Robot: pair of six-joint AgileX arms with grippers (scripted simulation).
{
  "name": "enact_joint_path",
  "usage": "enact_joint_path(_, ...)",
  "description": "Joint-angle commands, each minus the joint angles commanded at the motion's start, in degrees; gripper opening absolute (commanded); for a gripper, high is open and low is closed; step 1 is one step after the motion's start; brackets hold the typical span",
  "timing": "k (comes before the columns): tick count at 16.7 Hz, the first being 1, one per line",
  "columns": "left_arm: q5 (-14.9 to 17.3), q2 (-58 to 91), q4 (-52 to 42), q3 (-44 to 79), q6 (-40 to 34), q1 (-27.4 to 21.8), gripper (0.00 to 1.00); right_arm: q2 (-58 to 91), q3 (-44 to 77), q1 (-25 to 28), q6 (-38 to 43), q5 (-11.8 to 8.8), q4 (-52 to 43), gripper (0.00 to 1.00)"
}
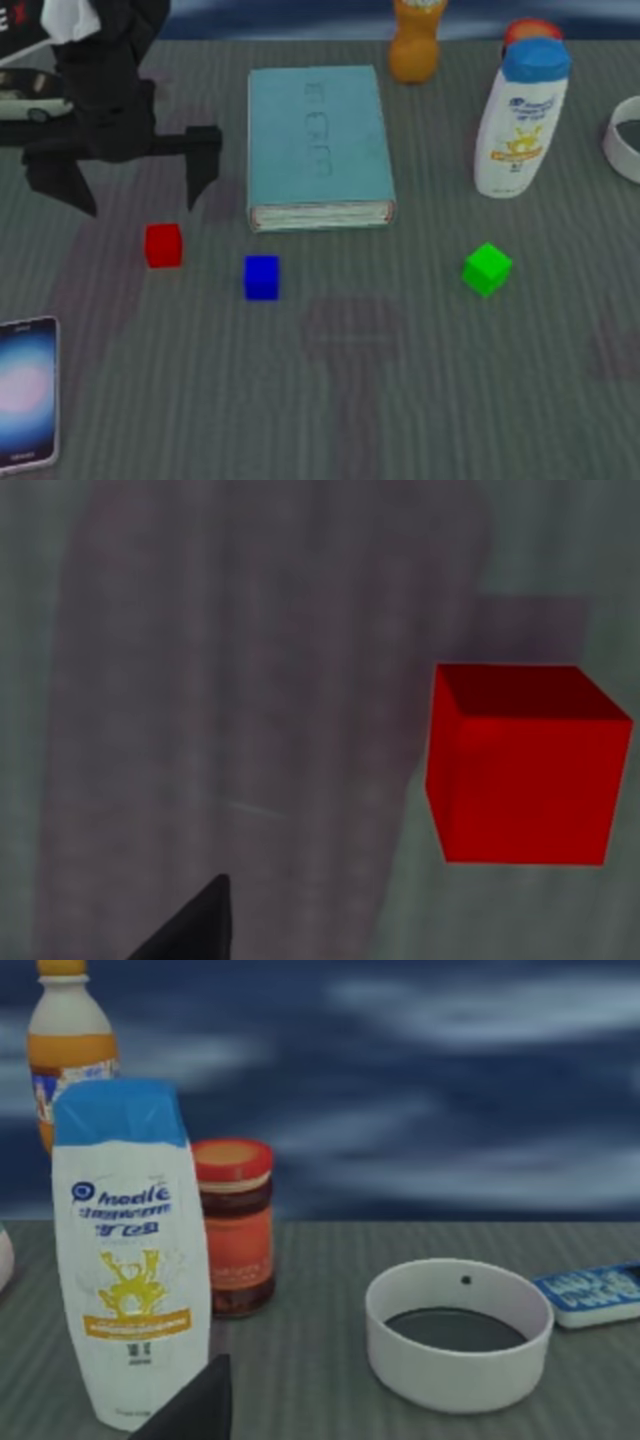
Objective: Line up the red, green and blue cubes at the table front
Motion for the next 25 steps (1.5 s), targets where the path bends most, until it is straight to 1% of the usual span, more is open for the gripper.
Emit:
enact_joint_path(6,0.0,0.2,1.1,-0.9,0.1,0.2,1.00,0.0,0.0,0.0,0.0,0.0,0.0,1.00)
enact_joint_path(13,0.1,5.6,15.9,-9.9,0.2,0.1,1.00,0.0,0.0,0.0,0.0,0.0,0.0,1.00)
enact_joint_path(18,0.1,6.4,17.2,-10.8,0.2,0.1,1.00,0.0,0.0,0.0,0.0,0.0,0.0,1.00)
enact_joint_path(25,0.1,6.4,17.2,-10.8,0.2,0.1,0.47,0.0,0.0,0.0,0.0,0.0,0.0,1.00)
